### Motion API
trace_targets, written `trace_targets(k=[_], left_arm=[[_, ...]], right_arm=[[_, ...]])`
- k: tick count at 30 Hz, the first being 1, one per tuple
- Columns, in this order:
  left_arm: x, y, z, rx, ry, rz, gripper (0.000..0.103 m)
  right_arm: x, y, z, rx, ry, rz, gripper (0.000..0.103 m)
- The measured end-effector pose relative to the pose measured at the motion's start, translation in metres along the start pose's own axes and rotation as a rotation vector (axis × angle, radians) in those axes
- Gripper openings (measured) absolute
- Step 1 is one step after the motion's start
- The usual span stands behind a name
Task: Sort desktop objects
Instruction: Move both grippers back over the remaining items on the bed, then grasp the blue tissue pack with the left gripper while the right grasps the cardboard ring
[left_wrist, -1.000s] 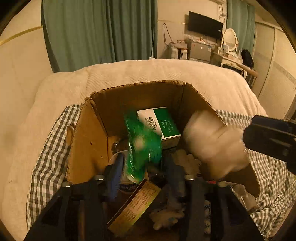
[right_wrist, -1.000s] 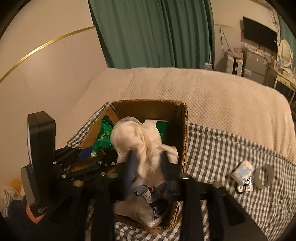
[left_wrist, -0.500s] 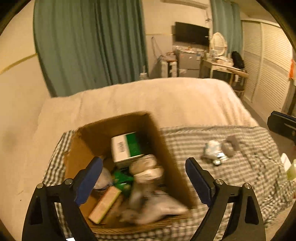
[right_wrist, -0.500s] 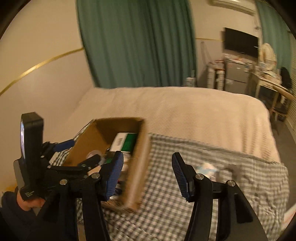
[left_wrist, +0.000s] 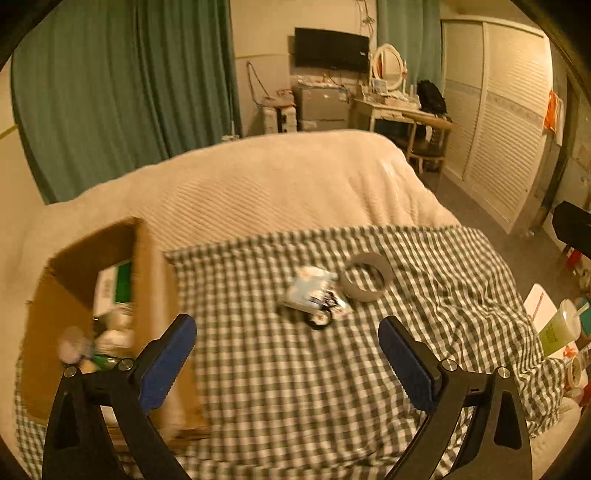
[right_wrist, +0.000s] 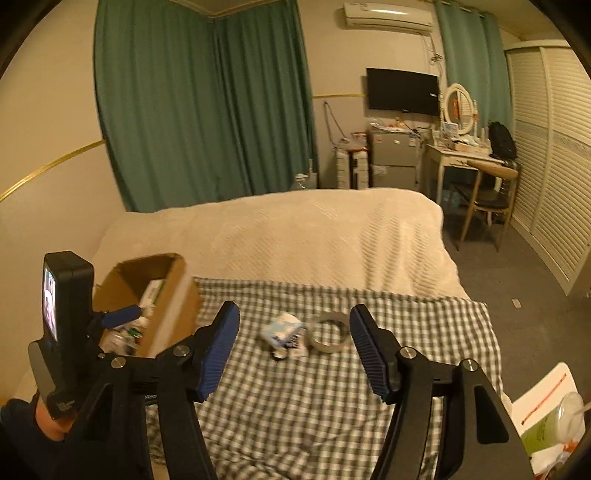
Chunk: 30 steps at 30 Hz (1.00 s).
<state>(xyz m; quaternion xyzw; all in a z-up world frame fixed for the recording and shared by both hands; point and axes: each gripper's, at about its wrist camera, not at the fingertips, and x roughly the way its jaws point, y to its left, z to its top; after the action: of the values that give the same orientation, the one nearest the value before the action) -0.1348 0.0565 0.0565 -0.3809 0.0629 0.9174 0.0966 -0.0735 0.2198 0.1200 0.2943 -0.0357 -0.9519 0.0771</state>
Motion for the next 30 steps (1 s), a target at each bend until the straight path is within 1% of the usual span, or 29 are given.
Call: trace_targets(k=[3, 5, 7, 10, 13, 14, 16, 19, 22, 24, 25, 27, 29, 30], left_arm=[[0.028, -0.015, -0.007, 0.003, 0.022, -0.001, 0.101], [0.05, -0.017, -0.013, -0.009, 0.044, 0.002, 0.101], [0.067, -0.014, -0.021, -0.032, 0.052, 0.015, 0.101], [0.095, -0.008, -0.031, -0.072, 0.051, 0.029, 0.101], [0.12, -0.002, -0.034, -0.111, 0.062, 0.017, 0.101], [0.134, -0.002, -0.033, -0.12, 0.075, 0.002, 0.101], [0.153, -0.004, -0.029, -0.12, 0.084, -0.013, 0.101], [0.176, -0.008, -0.023, -0.092, 0.064, -0.018, 0.101], [0.197, -0.01, -0.02, -0.046, 0.05, -0.013, 0.101], [0.207, -0.008, -0.023, -0.036, 0.043, 0.0, 0.101], [0.212, -0.006, -0.023, -0.037, 0.049, -0.005, 0.101], [0.222, 0.0, -0.025, -0.063, 0.082, -0.04, 0.101], [0.224, 0.007, -0.023, -0.099, 0.073, -0.062, 0.101], [0.225, 0.01, -0.022, -0.113, 0.072, -0.07, 0.101]], right_arm=[[0.015, -0.02, -0.015, -0.001, 0.01, -0.01, 0.062], [0.027, -0.031, -0.025, -0.005, 0.017, -0.015, 0.062], [0.044, -0.036, -0.035, -0.006, 0.026, -0.018, 0.062], [0.07, -0.044, -0.053, -0.011, 0.031, -0.013, 0.068], [0.098, -0.05, -0.07, -0.015, 0.022, -0.016, 0.07], [0.109, -0.051, -0.075, -0.012, 0.026, -0.012, 0.07], [0.131, -0.054, -0.078, -0.013, 0.029, -0.003, 0.072], [0.166, -0.056, -0.072, -0.024, 0.002, -0.023, 0.078], [0.199, -0.065, -0.068, 0.016, -0.015, 0.012, 0.079], [0.217, -0.067, -0.072, 0.022, -0.038, 0.031, 0.08], [0.225, -0.068, -0.075, 0.019, -0.039, 0.039, 0.082], [0.244, -0.067, -0.081, -0.01, -0.004, 0.056, 0.082], [0.255, -0.069, -0.085, -0.012, 0.03, 0.044, 0.086], [0.262, -0.071, -0.087, -0.003, 0.05, 0.052, 0.087]])
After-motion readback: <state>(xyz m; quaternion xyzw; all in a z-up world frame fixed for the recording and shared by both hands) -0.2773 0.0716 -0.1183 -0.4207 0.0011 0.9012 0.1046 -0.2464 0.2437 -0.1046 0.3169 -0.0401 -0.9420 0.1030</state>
